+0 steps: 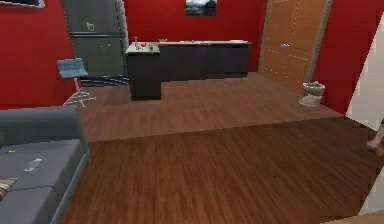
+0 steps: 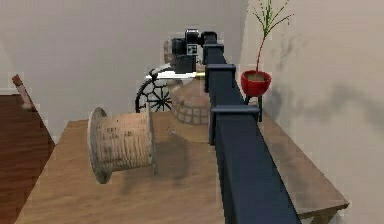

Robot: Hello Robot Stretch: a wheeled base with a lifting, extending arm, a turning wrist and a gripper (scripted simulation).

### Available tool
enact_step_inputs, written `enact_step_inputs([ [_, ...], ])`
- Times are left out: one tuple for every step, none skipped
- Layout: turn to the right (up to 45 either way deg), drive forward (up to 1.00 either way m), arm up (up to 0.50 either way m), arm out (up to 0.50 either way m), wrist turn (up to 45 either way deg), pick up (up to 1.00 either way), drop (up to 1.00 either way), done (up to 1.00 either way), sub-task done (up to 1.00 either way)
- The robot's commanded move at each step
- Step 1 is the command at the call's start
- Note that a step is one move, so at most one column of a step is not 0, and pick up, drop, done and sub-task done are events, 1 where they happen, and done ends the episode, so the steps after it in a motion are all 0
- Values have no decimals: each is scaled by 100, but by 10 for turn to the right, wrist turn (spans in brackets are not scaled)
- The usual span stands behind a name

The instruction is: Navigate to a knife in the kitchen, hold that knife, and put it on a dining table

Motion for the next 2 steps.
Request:
enact_step_inputs([
  [0, 0, 0, 0, -450, 0, 0, 0, 0],
  [0, 0, 0, 0, -450, 0, 0, 0, 0],
])
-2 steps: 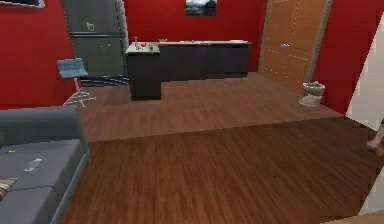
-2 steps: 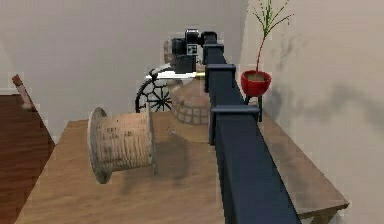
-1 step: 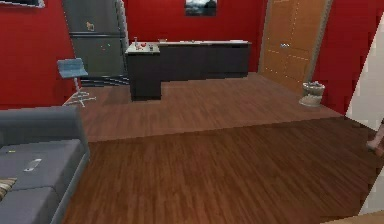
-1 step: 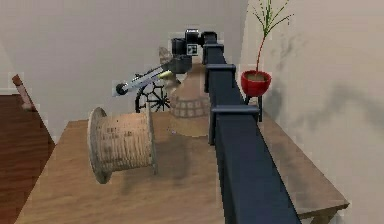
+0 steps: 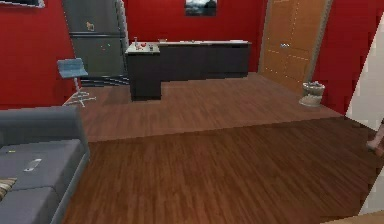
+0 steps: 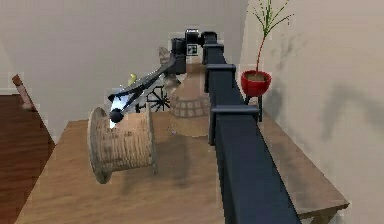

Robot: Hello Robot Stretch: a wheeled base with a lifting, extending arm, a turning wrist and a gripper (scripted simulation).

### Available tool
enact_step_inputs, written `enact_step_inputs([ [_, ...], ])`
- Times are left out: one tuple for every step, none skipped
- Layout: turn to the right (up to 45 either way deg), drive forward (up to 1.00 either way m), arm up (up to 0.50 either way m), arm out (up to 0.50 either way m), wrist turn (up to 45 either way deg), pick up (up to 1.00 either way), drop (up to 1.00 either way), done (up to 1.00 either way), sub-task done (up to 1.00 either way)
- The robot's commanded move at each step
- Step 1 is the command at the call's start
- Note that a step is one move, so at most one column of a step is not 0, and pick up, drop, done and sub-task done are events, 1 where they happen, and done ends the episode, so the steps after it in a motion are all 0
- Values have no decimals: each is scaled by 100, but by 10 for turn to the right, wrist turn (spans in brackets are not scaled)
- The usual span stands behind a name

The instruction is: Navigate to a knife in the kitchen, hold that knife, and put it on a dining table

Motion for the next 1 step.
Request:
enact_step_inputs([
  [0, 0, 0, 0, -180, 0, 0, 0, 0],
])
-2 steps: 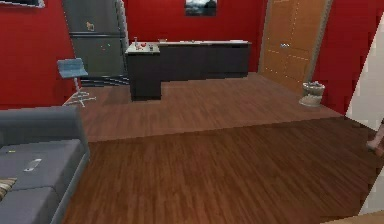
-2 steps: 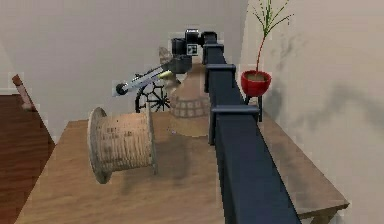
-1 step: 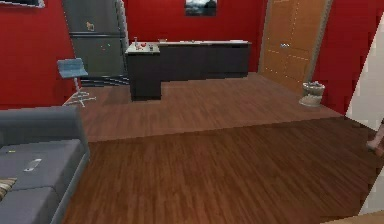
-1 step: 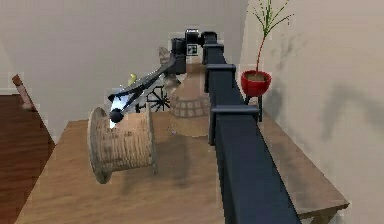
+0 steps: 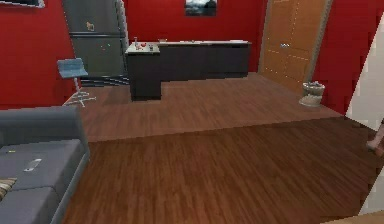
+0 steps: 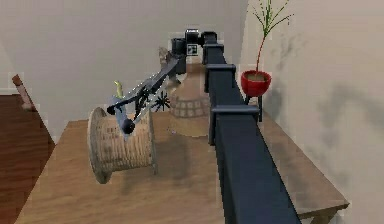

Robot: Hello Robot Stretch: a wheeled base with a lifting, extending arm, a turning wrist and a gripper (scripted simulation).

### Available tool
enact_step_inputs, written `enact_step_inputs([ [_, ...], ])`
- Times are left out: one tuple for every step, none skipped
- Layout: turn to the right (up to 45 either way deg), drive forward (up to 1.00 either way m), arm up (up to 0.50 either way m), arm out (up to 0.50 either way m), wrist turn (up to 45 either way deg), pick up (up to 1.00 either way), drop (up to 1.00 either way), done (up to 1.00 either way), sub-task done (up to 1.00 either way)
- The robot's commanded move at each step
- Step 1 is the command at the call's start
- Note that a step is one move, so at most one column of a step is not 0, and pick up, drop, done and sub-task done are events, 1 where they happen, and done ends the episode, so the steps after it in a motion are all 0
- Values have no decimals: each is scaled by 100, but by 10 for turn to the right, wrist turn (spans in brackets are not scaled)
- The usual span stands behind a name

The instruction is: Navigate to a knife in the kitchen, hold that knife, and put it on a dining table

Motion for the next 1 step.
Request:
enact_step_inputs([
  [0, 0, 0, -46, 0, 0, 0, 0, 0],
])
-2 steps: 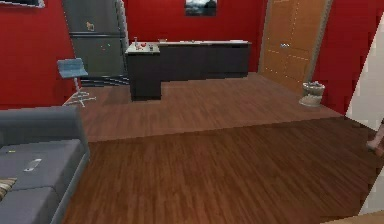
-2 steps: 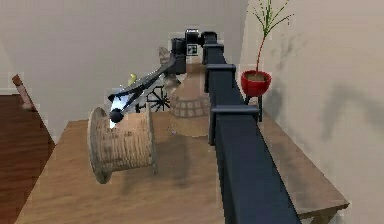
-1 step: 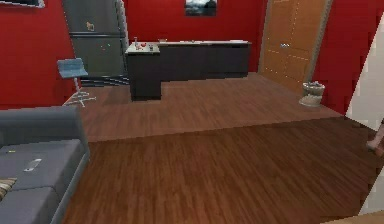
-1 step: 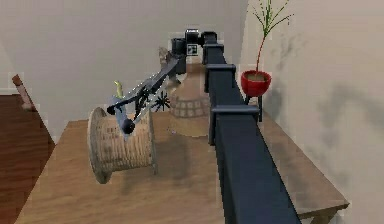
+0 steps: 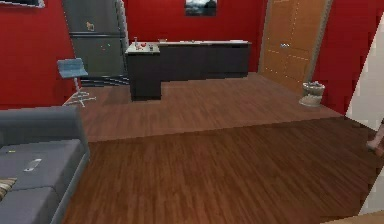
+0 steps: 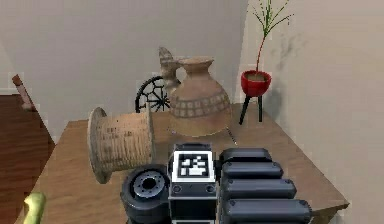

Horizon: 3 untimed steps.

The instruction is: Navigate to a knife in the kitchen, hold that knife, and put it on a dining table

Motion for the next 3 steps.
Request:
enact_step_inputs([
  [450, 0, 0, 0, 0, 0, 0, 0, 0],
  [450, 0, 0, 0, 0, 0, 0, 0, 0],
  [180, 0, 0, 0, 0, 0, 0, 0, 0],
])
